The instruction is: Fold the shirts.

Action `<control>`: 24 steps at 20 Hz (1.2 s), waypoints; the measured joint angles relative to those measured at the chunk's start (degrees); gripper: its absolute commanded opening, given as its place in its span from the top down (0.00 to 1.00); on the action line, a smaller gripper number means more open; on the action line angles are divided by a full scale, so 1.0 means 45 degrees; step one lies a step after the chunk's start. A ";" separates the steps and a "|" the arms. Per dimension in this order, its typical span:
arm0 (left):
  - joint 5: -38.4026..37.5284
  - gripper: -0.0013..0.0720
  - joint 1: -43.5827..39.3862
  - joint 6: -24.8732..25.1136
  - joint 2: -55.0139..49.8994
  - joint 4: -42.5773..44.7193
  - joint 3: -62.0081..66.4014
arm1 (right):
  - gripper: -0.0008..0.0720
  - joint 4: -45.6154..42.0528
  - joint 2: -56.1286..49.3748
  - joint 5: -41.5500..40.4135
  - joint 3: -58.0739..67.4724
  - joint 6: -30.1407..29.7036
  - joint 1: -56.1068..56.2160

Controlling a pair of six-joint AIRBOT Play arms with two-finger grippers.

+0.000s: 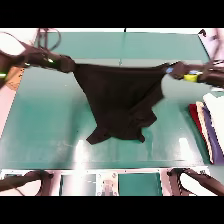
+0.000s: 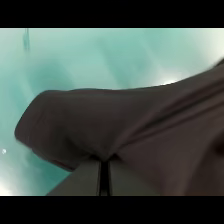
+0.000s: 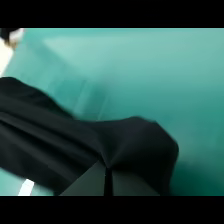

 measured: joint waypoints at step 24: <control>0.2254 0.95 -0.0010 0.0189 -0.4197 -0.0797 -0.0359 | 0.25 -0.1302 0.3789 0.0593 -0.9758 0.4949 0.1282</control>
